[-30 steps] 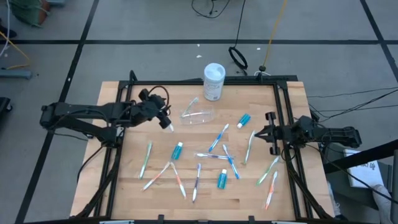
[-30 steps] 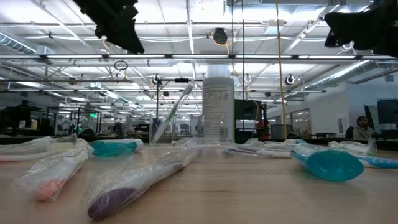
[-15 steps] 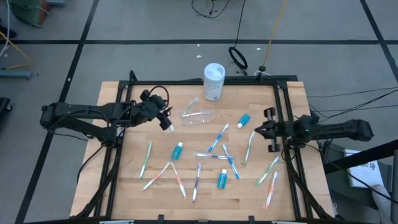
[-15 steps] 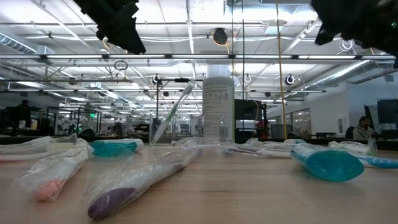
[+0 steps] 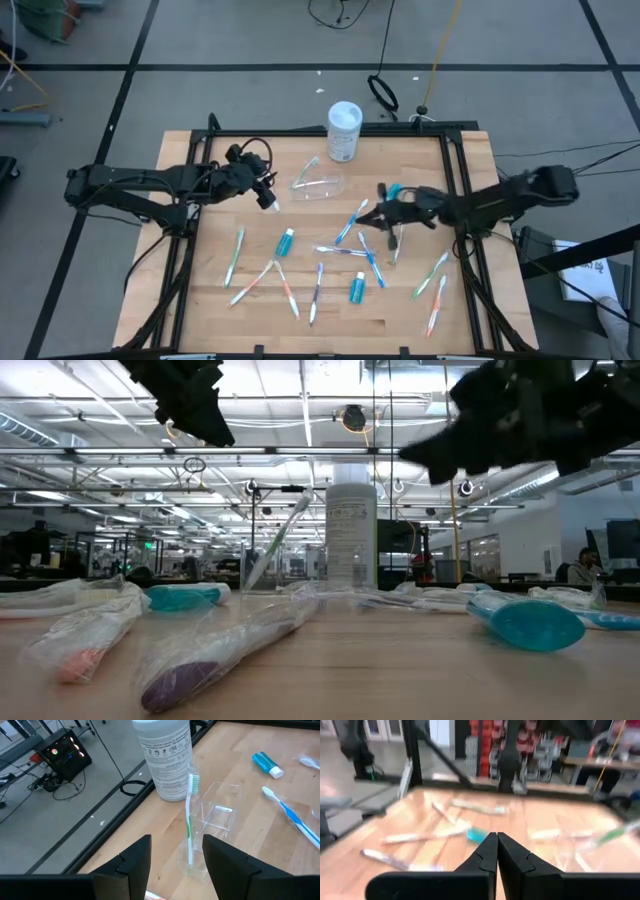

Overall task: Pick & Place toothbrushing station
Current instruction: Put the blue mouthwash into the transparent organizer

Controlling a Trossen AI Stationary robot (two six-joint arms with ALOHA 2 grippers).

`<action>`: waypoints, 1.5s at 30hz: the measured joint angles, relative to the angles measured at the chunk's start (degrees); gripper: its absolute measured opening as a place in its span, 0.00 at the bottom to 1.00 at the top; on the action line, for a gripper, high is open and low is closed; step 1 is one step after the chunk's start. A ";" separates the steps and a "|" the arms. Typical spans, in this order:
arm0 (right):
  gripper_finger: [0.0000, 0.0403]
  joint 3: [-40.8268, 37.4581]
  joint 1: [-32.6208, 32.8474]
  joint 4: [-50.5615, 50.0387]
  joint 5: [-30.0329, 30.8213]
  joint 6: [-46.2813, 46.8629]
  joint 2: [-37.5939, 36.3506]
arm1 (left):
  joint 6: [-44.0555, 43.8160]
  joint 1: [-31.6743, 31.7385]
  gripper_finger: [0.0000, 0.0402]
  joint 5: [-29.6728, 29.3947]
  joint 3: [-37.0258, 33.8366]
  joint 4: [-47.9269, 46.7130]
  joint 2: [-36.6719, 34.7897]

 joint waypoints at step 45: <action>0.01 0.80 -0.23 2.50 7.29 -3.49 10.51 | -35.32 -4.44 0.46 29.97 0.00 -1.24 31.21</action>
